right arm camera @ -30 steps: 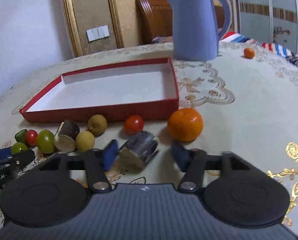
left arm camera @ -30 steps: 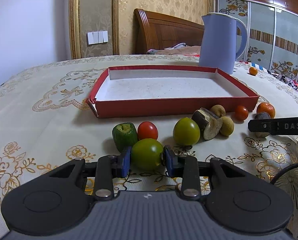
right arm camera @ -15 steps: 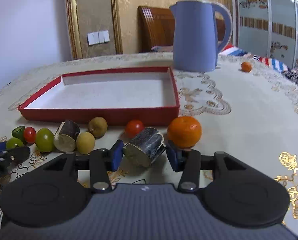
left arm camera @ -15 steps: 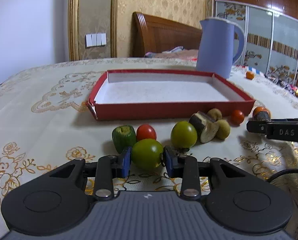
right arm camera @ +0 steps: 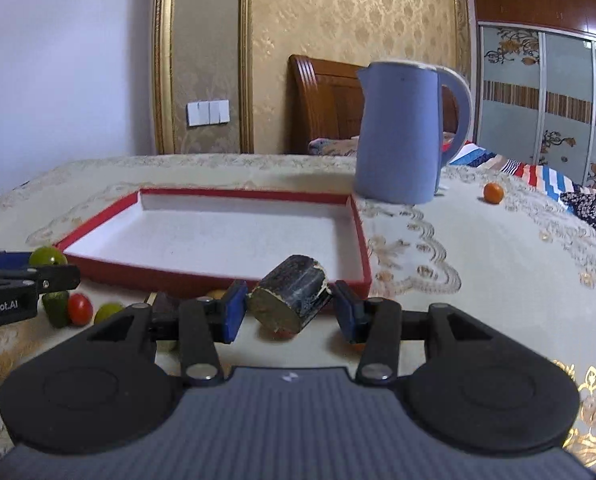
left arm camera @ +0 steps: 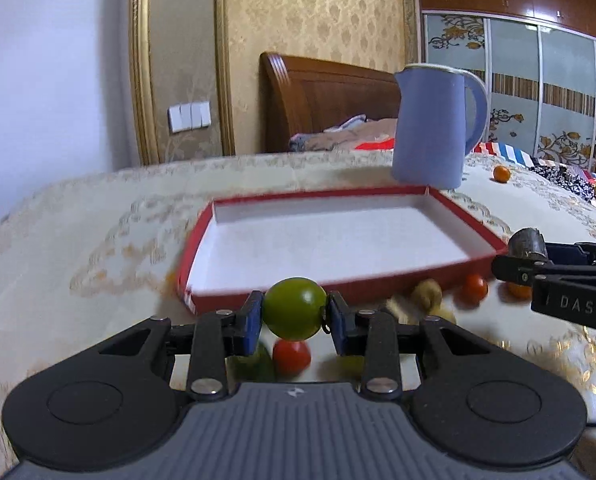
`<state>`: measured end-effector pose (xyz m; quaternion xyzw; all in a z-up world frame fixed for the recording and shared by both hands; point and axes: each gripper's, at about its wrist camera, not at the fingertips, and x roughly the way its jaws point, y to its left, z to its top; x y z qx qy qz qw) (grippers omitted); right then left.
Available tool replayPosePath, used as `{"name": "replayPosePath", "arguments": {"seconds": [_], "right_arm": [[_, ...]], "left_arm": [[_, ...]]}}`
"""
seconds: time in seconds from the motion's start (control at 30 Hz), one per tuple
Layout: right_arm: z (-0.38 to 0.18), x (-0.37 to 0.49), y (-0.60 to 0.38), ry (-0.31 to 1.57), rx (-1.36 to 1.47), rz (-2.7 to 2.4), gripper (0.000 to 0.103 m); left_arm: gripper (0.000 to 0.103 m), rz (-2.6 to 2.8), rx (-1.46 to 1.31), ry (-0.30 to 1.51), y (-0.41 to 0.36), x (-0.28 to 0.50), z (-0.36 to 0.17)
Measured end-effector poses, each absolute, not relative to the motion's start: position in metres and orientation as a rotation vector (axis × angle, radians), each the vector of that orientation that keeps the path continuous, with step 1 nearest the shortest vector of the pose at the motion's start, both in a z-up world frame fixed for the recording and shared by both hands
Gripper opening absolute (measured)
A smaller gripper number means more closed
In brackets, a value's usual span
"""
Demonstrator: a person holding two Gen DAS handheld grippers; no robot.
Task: Organize fruits
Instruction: 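Carry both fruits over the tray and open both tools to drop them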
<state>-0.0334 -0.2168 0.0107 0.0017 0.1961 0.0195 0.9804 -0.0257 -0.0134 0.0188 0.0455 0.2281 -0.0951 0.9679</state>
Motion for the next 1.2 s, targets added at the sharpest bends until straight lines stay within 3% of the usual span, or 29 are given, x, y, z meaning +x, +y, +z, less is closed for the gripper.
{"name": "replayPosePath", "arguments": {"seconds": [0.4,1.2], "right_arm": [[0.032,0.018,-0.213,0.388,-0.008,0.007,0.045],[-0.01,0.103,-0.21,0.554,0.037,0.014,0.045]], "left_arm": [[0.034,-0.16,0.101,0.466,-0.03,0.034,0.043],[0.034,-0.114,0.052,0.647,-0.018,0.112,-0.011]]}}
